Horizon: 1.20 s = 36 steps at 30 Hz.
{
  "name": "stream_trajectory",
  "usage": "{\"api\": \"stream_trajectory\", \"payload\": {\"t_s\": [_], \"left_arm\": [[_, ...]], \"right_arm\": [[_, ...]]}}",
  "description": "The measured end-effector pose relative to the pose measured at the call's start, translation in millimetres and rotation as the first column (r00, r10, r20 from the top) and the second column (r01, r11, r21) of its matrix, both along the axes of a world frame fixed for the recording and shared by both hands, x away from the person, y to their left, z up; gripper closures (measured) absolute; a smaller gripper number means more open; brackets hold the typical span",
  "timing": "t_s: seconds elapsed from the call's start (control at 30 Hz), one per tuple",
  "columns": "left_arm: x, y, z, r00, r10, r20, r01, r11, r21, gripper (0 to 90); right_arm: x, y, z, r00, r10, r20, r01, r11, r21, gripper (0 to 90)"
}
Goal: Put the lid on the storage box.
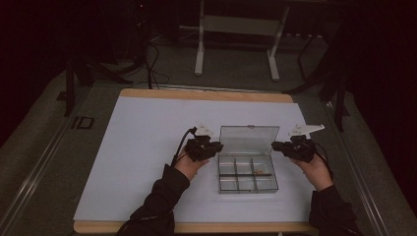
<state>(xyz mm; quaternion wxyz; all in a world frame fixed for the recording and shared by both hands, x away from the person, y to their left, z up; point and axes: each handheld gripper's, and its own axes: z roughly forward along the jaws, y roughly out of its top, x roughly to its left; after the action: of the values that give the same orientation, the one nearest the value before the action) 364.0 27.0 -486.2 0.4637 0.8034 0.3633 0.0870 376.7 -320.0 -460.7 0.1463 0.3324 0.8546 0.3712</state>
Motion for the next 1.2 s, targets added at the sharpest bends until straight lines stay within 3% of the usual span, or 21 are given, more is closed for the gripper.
{"api": "stream_trajectory", "payload": {"t_s": [1.2], "left_arm": [[-28.6,0.8,-3.9,0.9984,-0.035,0.045,0.033,0.9981,0.053,80.0]], "right_arm": [[-31.3,-6.2,-5.6,0.9981,0.046,0.040,-0.046,0.999,-0.005,82.9]]}}
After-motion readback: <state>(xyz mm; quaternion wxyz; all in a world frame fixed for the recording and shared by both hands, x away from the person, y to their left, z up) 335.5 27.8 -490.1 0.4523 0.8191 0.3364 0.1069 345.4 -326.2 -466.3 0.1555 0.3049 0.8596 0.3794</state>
